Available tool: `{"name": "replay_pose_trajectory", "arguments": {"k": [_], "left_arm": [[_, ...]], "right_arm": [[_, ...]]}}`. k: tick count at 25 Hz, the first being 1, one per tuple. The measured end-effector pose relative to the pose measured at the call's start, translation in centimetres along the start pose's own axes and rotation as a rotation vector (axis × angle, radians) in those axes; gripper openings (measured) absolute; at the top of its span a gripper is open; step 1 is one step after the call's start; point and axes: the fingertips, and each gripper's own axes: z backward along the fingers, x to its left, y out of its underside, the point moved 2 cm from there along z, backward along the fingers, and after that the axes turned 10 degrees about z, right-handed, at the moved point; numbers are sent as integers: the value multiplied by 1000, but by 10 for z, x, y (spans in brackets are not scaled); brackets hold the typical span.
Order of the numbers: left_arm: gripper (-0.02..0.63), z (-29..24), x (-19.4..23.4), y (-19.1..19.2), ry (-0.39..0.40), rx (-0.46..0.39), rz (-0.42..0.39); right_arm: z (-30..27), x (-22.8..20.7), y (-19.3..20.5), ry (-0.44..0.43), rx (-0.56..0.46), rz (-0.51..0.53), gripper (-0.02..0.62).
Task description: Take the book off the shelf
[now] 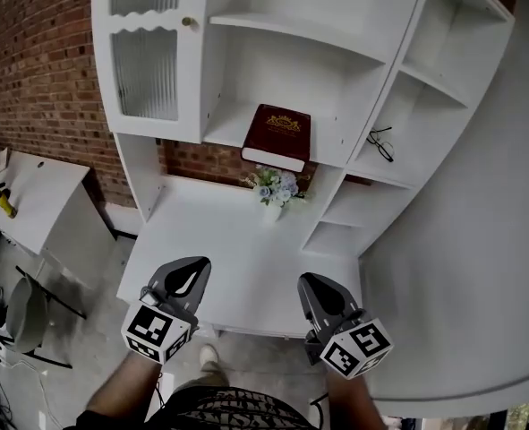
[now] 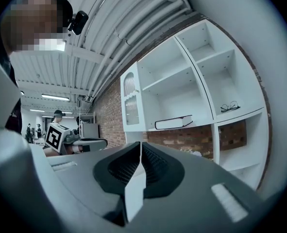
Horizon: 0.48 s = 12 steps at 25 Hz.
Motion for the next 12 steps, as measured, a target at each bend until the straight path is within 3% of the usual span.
{"name": "replay_pose_trajectory", "arguments": {"k": [12], "left_arm": [[0, -51, 57, -1, 25, 14, 32]], "right_arm": [[-66, -33, 1, 31, 28, -9, 34]]}}
